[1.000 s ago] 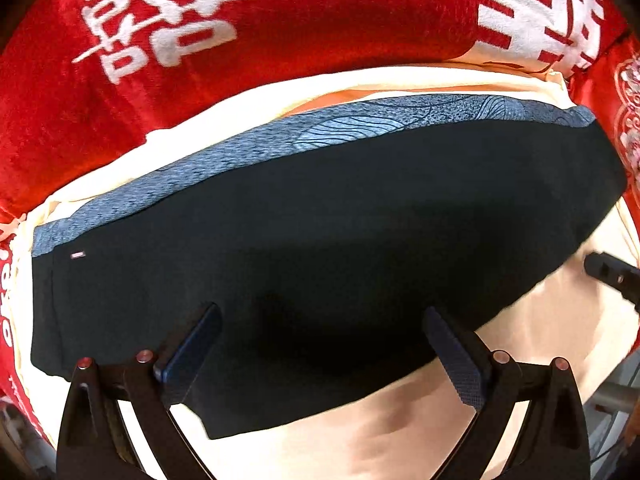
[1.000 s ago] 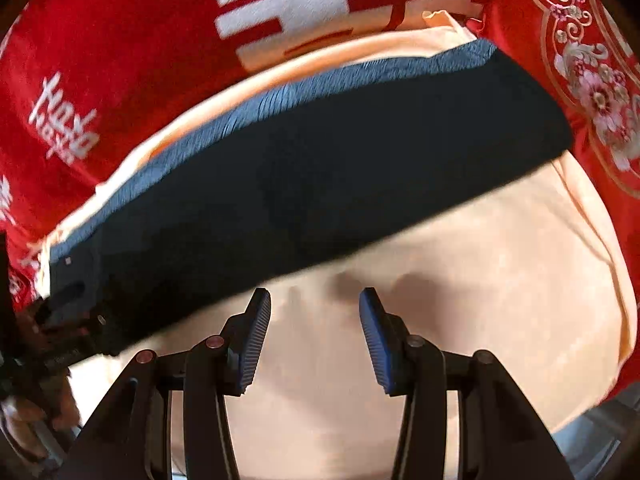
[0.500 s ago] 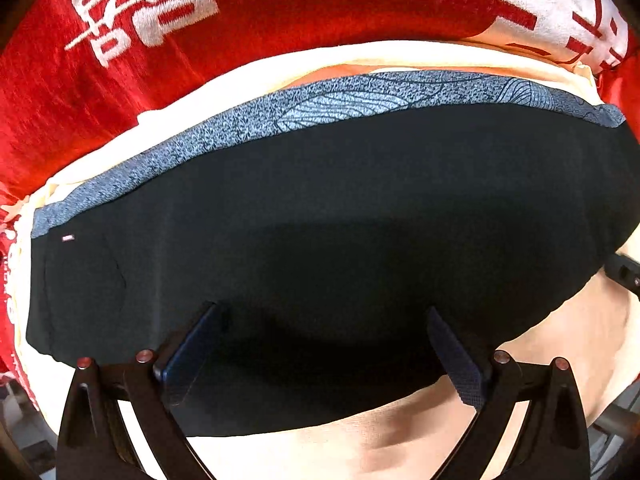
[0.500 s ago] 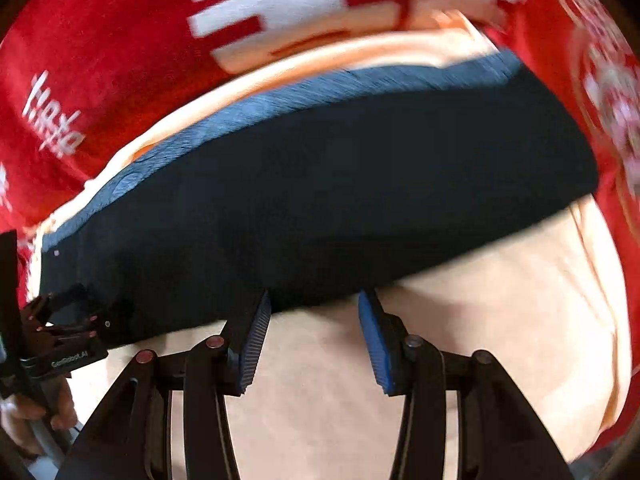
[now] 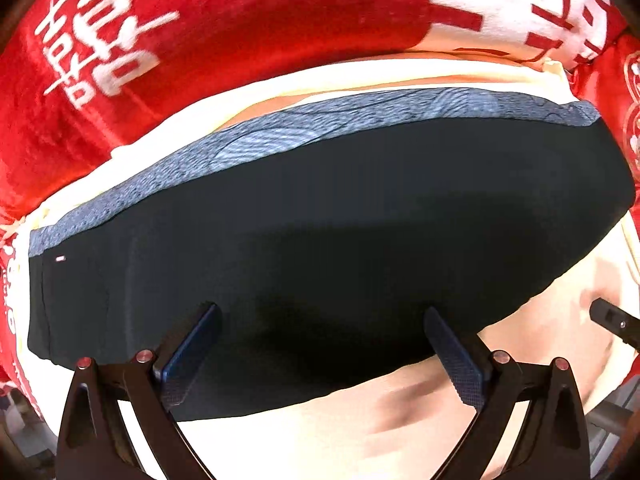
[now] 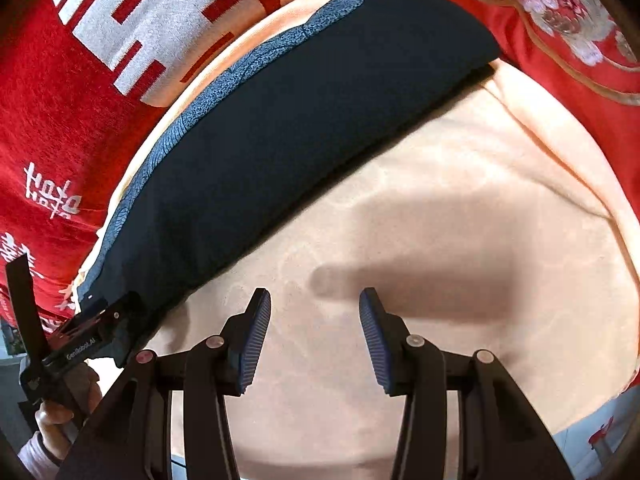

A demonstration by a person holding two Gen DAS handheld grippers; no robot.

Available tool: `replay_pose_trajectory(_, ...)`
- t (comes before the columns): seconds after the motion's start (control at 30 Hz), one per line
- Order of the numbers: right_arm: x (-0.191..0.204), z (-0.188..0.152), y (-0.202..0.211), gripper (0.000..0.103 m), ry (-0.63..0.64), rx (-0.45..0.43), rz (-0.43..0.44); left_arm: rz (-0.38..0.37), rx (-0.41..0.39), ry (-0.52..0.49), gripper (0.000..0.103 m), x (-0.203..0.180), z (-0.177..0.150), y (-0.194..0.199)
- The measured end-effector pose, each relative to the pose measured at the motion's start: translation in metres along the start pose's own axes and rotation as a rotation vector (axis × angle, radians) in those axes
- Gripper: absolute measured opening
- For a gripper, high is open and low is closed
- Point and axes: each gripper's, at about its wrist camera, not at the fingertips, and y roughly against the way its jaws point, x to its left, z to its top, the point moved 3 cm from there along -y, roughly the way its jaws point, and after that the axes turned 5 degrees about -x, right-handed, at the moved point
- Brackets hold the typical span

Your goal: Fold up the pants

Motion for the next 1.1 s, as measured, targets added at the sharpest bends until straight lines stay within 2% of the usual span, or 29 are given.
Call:
replay_pose_trajectory(0.13, -0.001, 0.002, 0.001, 0.050, -0.007, -0.001, 0.015, 0.003, 0.006, -0.012, 0.102, -0.021, 0.004, -0.004)
replay_pose_trajectory(0.53, -0.013, 0.014, 0.007, 0.050, -0.052, -0.036, 0.066, 0.016, 0.020, -0.023, 0.102, -0.026, 0.008, -0.005)
replay_pose_trajectory(0.67, -0.022, 0.021, 0.004, 0.050, -0.105, -0.050, 0.103, -0.010, 0.019, -0.003, 0.102, -0.027, 0.014, -0.002)
replay_pose_trajectory(0.9, -0.029, 0.022, 0.004, 0.050, -0.123, -0.056, 0.120, -0.052, -0.018, -0.010, 0.102, -0.057, 0.027, 0.009)
replay_pose_trajectory(1.1, -0.043, 0.031, 0.014, 0.050, -0.189, -0.122, 0.176, -0.057, -0.028, 0.013, 0.102, -0.075, 0.040, 0.003)
